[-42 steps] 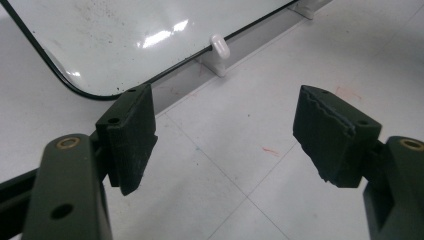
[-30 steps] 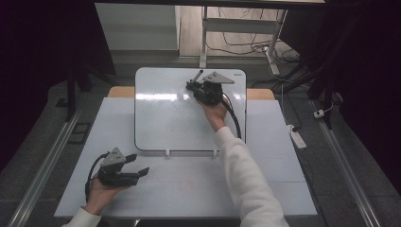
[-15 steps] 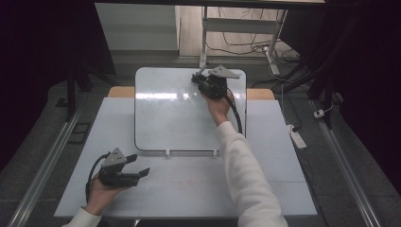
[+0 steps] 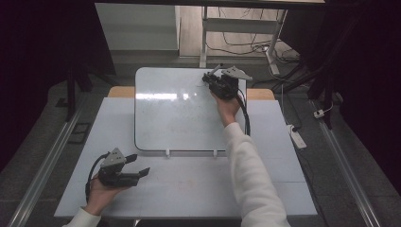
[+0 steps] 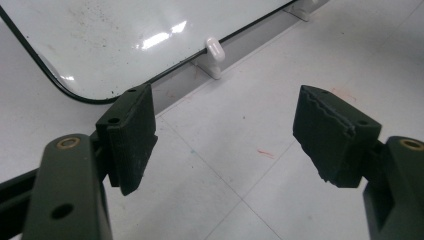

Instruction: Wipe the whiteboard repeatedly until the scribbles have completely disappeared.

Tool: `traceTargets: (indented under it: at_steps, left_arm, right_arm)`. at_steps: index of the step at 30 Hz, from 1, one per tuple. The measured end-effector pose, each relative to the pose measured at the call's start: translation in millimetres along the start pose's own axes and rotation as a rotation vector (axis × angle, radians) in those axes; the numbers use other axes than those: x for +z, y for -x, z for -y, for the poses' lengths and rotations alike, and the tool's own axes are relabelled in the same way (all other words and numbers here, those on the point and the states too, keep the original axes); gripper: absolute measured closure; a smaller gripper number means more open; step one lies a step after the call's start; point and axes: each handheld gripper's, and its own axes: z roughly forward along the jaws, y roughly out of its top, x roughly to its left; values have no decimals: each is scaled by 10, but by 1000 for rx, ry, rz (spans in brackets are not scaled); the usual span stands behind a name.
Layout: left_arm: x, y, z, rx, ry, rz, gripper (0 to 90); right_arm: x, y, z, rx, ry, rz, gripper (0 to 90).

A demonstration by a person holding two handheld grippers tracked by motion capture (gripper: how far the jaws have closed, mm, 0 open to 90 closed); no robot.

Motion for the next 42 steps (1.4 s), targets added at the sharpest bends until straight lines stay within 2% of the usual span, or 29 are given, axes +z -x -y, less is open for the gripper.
traceTargets:
  at_steps: [1, 4, 6, 7, 8, 9, 11, 14, 16, 19, 21, 24, 26, 28, 30, 31, 33, 34, 36, 38, 40, 42]
  left_arm:
    - [8, -5, -1, -1, -2, 1, 263]
    - [28, -4, -5, 2, -9, 1, 263]
    - [27, 8, -6, 4, -12, 1, 263]
    - [23, 14, -4, 5, -11, 1, 263]
    - [17, 17, -2, 5, -9, 0, 263]
    - [10, 14, -1, 5, -6, 0, 263]
    - [6, 3, 0, -1, -2, 0, 263]
    - [14, -7, 0, -2, -4, 1, 263]
    - [17, -5, -3, 0, -5, 1, 263]
    - [21, 4, -3, 2, -7, 1, 263]
    - [15, 10, -3, 4, -7, 1, 263]
    - [11, 8, -4, 3, -3, 0, 263]
    - [19, 1, -4, 2, -7, 0, 263]
    - [25, -3, -3, 2, -9, 1, 263]
    - [22, -2, -2, 3, -9, 0, 263]
    - [17, 2, -1, 2, -7, 0, 263]
    - [8, 3, 0, 3, -6, 0, 263]
    - [7, 2, 0, 2, -6, 0, 263]
    - [13, -2, -2, 1, -6, -1, 263]
    - [21, -1, -4, 4, -9, 0, 263]
    - [23, 0, -4, 4, -10, 0, 263]
    - [19, 3, -2, 2, -9, -2, 263]
  right_arm:
    - [4, -31, 17, -11, -4, -4, 776]
    - [51, -175, 95, -51, -35, -63, 776]
    - [57, -213, 108, -80, -37, -70, 776]
    - [54, -183, 95, -78, -37, -68, 776]
    - [40, -139, 75, -63, -28, -47, 776]
    - [23, -79, 49, -43, -11, -19, 776]
    - [-13, 37, 1, 4, 17, 9, 776]
    - [-25, 47, -1, 1, 19, 23, 776]
    - [-10, -24, 34, -12, -3, -12, 776]
    - [18, -144, 92, -61, -41, -59, 776]
    - [11, -150, 80, -76, -46, -58, 776]
    - [-18, -82, 53, -37, -15, -13, 777]
    - [-16, -99, 76, -26, -14, -27, 776]
    - [11, -184, 136, -57, -38, -69, 776]
    - [8, -217, 169, -71, -46, -82, 777]
    - [-1, -189, 163, -60, -48, -89, 777]
    - [-43, -109, 127, -58, -37, -49, 776]
    - [-69, -58, 106, -46, -26, -28, 777]
    - [-106, 18, 89, -5, -9, -22, 777]
    - [-111, -15, 111, -25, -22, -30, 776]
    - [-103, -72, 154, -57, -38, -61, 777]
    - [-112, -72, 153, -77, -46, -59, 776]
